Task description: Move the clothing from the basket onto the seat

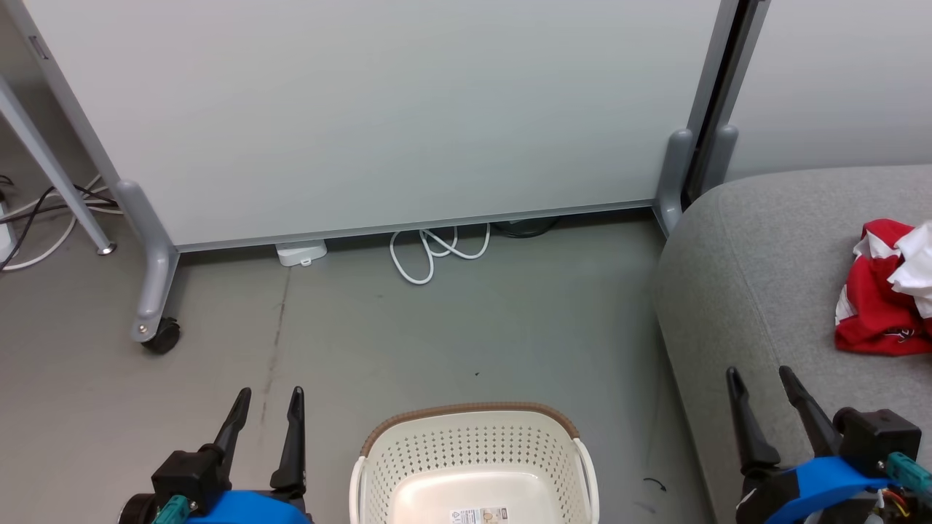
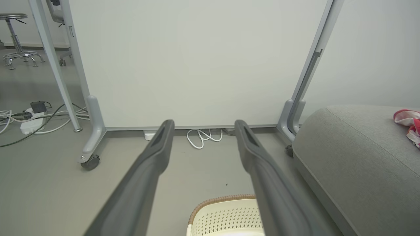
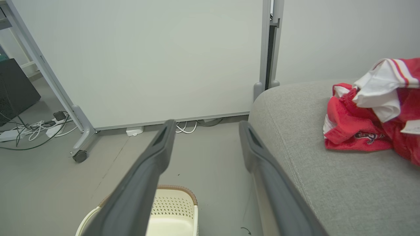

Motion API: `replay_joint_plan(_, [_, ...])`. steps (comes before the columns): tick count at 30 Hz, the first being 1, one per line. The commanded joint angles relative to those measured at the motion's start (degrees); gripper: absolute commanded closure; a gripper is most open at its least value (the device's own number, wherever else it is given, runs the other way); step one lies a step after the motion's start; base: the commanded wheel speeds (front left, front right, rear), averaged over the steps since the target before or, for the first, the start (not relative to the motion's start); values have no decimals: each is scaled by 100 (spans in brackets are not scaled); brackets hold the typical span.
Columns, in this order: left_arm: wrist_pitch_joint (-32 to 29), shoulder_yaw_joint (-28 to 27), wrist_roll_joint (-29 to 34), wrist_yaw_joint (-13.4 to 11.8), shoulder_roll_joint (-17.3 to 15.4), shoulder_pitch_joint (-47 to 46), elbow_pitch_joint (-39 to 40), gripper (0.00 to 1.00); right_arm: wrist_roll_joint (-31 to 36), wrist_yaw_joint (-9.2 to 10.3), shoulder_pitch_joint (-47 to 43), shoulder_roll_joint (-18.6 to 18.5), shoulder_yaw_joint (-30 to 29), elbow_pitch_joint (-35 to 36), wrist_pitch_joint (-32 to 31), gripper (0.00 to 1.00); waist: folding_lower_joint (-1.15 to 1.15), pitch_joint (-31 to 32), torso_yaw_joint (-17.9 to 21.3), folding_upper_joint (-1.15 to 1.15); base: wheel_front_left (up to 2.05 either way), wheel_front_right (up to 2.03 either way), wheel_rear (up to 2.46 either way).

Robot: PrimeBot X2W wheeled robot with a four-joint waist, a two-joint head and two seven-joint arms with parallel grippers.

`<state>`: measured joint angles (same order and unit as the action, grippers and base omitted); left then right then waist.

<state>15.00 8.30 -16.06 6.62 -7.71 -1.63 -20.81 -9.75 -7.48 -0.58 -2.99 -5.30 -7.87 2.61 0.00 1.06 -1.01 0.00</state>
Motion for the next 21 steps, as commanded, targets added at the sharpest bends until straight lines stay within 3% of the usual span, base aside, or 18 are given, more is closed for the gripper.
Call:
replay_joint_plan(1, [26, -35, -14, 36, -22, 3, -32, 0, -27, -3, -106, 15, 15, -27, 44, 0, 0, 15, -22, 0, 0, 0, 0])
replay_joint_plan(21, [26, -156, 47, 59, 39, -63, -230, 0, -90, -3, -124, 15, 149, -193, 141, 0, 0, 36, -51, 0, 0, 0, 0])
